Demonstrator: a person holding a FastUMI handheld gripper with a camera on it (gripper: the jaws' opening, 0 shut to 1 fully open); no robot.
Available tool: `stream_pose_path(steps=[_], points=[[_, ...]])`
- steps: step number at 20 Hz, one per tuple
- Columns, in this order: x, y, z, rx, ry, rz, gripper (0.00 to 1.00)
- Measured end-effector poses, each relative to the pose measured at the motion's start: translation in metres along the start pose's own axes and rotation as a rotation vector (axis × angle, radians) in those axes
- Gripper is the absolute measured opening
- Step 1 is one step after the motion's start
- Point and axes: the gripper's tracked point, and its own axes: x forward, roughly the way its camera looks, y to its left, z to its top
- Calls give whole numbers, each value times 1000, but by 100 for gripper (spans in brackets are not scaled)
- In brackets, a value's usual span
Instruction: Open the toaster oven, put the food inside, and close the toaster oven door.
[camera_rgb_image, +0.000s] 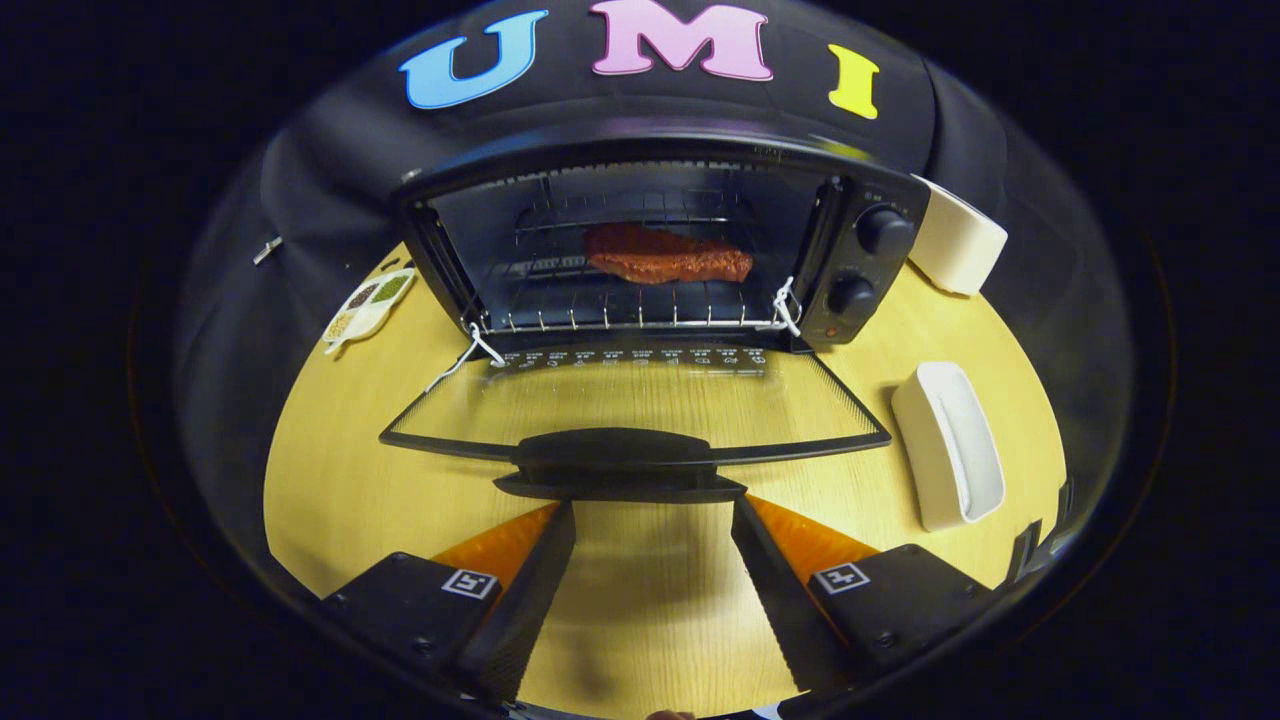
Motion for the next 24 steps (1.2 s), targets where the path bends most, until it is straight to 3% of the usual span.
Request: stream_pose_path(steps=[9, 16, 24], points=[[-23, 4, 37, 42, -120, 38, 99], [-42, -19, 78, 45, -229, 20, 99], [-72, -32, 88, -34, -314, 71, 98]])
